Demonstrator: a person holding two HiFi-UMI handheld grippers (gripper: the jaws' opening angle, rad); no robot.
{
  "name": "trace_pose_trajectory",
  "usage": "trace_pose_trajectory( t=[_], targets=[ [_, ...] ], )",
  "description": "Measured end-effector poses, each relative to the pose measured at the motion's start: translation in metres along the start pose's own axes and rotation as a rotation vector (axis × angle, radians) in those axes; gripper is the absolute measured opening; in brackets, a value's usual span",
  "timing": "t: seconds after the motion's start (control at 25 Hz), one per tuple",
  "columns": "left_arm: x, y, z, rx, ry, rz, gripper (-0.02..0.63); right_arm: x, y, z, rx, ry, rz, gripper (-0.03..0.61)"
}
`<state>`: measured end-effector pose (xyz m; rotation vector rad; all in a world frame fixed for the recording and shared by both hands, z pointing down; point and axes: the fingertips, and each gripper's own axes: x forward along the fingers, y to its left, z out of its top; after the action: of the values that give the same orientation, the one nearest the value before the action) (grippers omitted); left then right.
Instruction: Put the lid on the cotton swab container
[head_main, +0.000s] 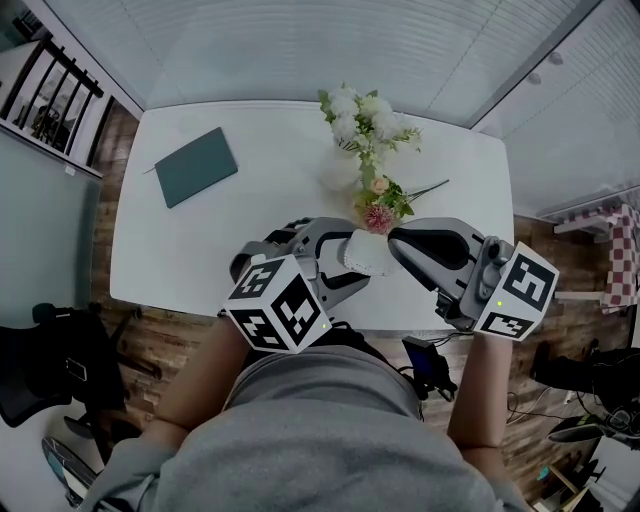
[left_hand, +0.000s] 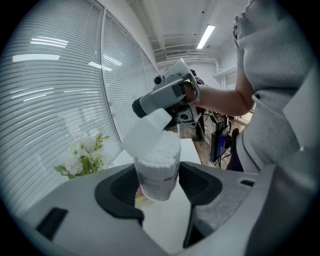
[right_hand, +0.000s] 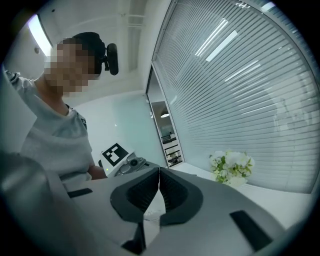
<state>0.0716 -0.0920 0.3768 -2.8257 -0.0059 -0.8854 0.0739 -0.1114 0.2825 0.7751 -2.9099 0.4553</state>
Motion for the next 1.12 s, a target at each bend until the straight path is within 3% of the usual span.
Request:
trace_pose_trajectory(
  t=[0.4, 0.76, 1.12],
  targets=[
    [0.0, 0.009, -0.001, -0.047, -0.013, 0.009, 0.249, 0.012, 0.016, -0.011, -0.101, 0.127, 0.021, 0.026],
    [0.0, 0.013, -0.002, -0.093, -0.021, 0.038, 0.248, 0.017, 0.015, -0.016, -0.155, 0.187, -0.018, 0.026],
    [0.002, 0.019, -0.007, -0.143, -0.014, 0.056, 0.245, 0.023, 0.014, -0.025, -0.315, 0.283, -0.085, 0.026]
  ],
)
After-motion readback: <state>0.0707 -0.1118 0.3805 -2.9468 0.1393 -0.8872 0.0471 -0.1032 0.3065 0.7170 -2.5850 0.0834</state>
